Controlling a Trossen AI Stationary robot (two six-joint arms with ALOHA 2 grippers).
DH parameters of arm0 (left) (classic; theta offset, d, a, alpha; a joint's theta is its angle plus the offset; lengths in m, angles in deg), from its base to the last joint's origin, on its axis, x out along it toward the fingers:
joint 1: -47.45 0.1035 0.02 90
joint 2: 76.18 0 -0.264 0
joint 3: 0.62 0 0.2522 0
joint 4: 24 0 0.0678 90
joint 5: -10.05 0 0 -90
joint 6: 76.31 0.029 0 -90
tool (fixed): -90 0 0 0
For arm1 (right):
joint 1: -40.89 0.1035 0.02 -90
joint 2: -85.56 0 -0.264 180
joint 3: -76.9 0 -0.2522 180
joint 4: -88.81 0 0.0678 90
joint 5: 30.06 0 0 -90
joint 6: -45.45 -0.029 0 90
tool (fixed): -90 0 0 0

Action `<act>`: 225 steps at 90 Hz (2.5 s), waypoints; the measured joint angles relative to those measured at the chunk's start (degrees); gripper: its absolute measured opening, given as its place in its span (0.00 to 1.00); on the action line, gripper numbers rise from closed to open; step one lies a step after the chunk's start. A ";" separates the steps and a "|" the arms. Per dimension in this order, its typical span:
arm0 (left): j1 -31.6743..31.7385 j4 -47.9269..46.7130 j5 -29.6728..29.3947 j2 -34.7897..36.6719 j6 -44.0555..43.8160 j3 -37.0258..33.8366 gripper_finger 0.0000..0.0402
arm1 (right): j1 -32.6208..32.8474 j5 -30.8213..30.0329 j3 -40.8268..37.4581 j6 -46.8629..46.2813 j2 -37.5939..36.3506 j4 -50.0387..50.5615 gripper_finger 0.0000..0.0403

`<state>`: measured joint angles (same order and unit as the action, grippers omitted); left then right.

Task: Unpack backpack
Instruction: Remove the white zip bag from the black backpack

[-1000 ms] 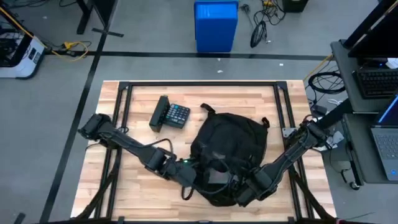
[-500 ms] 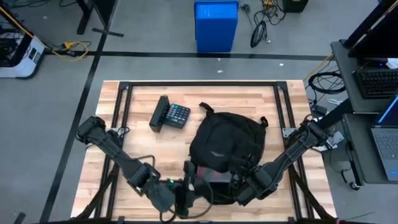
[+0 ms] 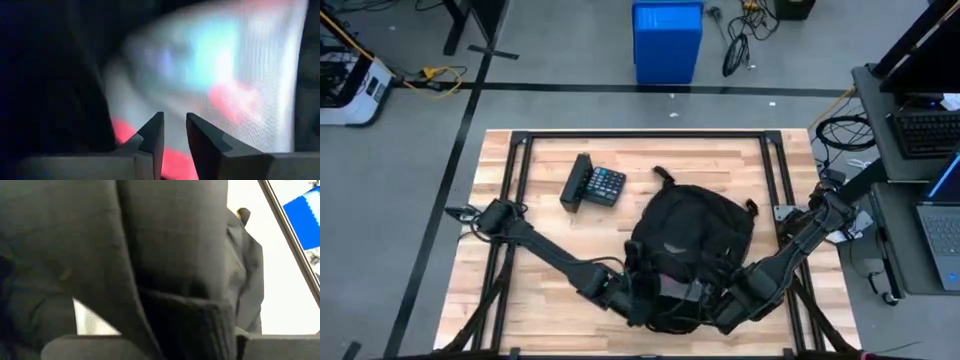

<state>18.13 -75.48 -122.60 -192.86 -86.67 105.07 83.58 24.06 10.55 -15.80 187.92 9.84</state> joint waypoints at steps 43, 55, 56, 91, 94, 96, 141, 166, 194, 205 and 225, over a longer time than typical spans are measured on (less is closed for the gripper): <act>2.37 -3.51 4.70 -0.56 14.75 0.03 0.16 | 3.56 0.05 0.04 3.44 -0.44 -0.42 0.01; 2.69 -2.94 8.25 -3.24 26.74 0.01 0.17 | 3.58 0.04 0.04 3.71 -0.43 -0.75 0.01; 2.65 -2.77 8.62 -3.62 27.88 0.01 0.17 | 3.58 0.03 0.04 3.74 -0.43 -0.77 0.01; 2.23 -3.00 7.28 -9.86 40.76 0.23 0.17 | 3.55 0.05 0.07 7.98 -0.37 -3.08 0.01; 2.15 -3.09 7.27 -9.82 40.46 0.24 0.17 | 3.55 0.05 0.07 7.98 -0.37 -3.07 0.01; 1.97 -3.29 7.26 -9.71 40.03 0.30 0.17 | 3.55 0.03 0.07 7.96 -0.37 -3.09 0.01; 2.24 -3.16 20.96 -7.81 27.86 1.85 0.36 | 3.62 0.03 0.15 7.98 -0.37 -3.34 0.01; -0.11 -5.77 21.59 -7.90 26.79 6.02 0.48 | 3.68 0.03 0.15 8.20 -0.37 -3.44 0.01; -1.53 -11.74 21.62 -7.90 25.38 9.19 0.49 | 3.60 0.01 0.15 8.41 -0.37 -3.48 0.01; -1.82 -8.60 25.46 -7.90 23.12 9.19 0.49 | 3.60 0.05 0.15 8.44 -0.37 -3.56 0.01; -1.83 -3.14 29.15 -7.93 20.54 9.17 0.49 | 3.60 0.07 0.15 8.46 -0.37 -3.83 0.01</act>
<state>16.30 -78.61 -93.45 -200.78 -66.13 114.24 87.17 24.13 10.71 -7.34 187.55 6.01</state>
